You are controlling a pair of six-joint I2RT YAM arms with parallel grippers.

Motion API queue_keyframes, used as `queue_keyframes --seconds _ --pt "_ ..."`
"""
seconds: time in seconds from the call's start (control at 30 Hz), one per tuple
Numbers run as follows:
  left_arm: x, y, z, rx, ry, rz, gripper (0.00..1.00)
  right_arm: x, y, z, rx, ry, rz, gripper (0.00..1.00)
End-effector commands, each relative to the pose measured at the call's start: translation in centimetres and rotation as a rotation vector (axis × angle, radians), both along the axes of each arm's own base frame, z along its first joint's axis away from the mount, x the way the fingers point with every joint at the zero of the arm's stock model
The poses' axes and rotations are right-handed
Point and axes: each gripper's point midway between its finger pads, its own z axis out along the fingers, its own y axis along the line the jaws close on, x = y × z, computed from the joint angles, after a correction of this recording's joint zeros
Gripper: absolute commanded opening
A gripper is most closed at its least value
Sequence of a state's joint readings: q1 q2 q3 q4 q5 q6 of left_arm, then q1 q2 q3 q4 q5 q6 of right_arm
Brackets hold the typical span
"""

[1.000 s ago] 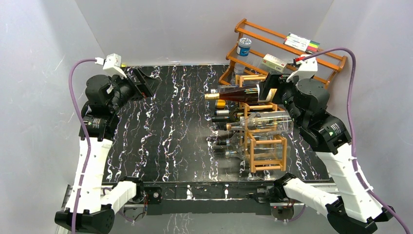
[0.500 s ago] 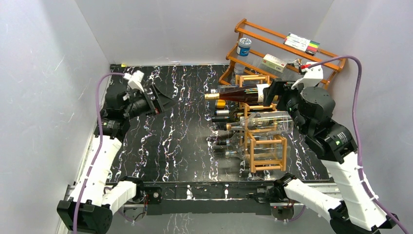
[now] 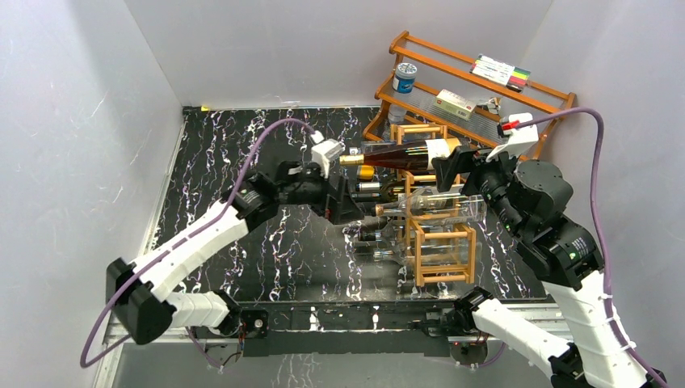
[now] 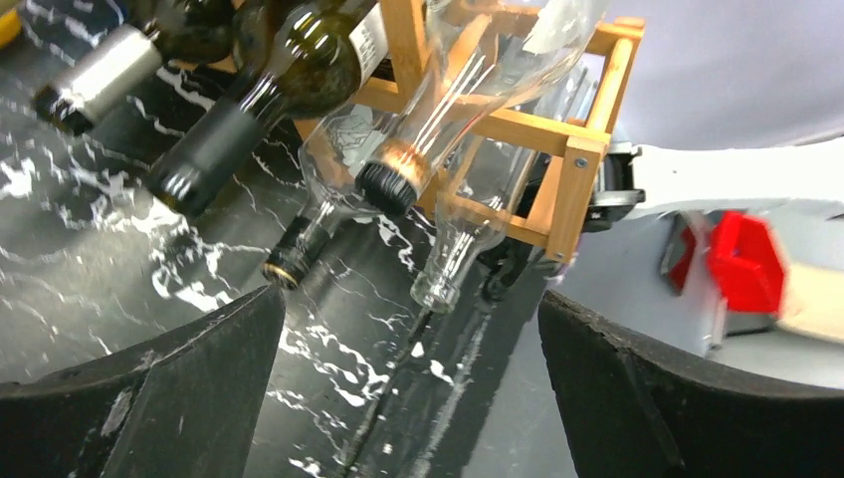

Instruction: Take the wine bottle off the wine rack

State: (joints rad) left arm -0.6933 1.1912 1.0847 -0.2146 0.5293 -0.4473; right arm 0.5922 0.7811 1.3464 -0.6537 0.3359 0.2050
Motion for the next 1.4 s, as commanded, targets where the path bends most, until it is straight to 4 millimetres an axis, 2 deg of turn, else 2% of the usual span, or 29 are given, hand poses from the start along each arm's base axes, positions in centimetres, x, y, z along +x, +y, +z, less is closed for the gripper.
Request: queue_keyframes --seconds 0.0,0.1,0.17,0.33,0.67,1.03,1.1,1.17,1.23,1.37 --pt "0.7 -2.3 1.1 0.103 -0.268 -0.144 0.98 -0.9 0.2 2.1 0.015 -0.082 0.051 0.98" --pt "0.6 -4.2 0.1 0.164 -0.328 -0.253 0.98 -1.3 -0.1 2.4 0.013 -0.099 0.05 0.98" --pt "1.2 -5.3 -0.5 0.214 -0.369 -0.304 0.98 -1.5 -0.4 2.6 0.014 -0.108 0.043 0.98" --pt "2.8 -6.8 -2.5 0.308 -0.405 -0.369 0.98 -1.7 -0.7 2.8 0.017 -0.118 0.038 0.98" --pt "1.4 -10.6 -3.9 0.255 -0.382 -0.547 0.97 -1.7 -0.6 2.8 0.012 -0.125 0.045 0.98" --pt "0.7 -12.7 -5.2 0.25 -0.376 -0.597 0.82 -2.2 -1.0 3.0 0.007 -0.145 0.044 0.98" --pt "0.4 -13.2 -5.4 0.243 -0.378 -0.605 0.82 -2.2 -1.1 3.1 0.008 -0.148 0.042 0.98" --pt "0.1 -13.5 -5.7 0.241 -0.379 -0.611 0.88 -2.3 -1.3 3.1 0.007 -0.149 0.038 0.98" --pt "0.1 -13.6 -5.9 0.243 -0.384 -0.614 0.89 -2.4 -1.3 3.0 0.007 -0.149 0.04 0.98" --pt "0.2 -13.7 -6.2 0.253 -0.398 -0.608 0.79 -2.6 -1.4 3.0 0.007 -0.148 0.038 0.98"
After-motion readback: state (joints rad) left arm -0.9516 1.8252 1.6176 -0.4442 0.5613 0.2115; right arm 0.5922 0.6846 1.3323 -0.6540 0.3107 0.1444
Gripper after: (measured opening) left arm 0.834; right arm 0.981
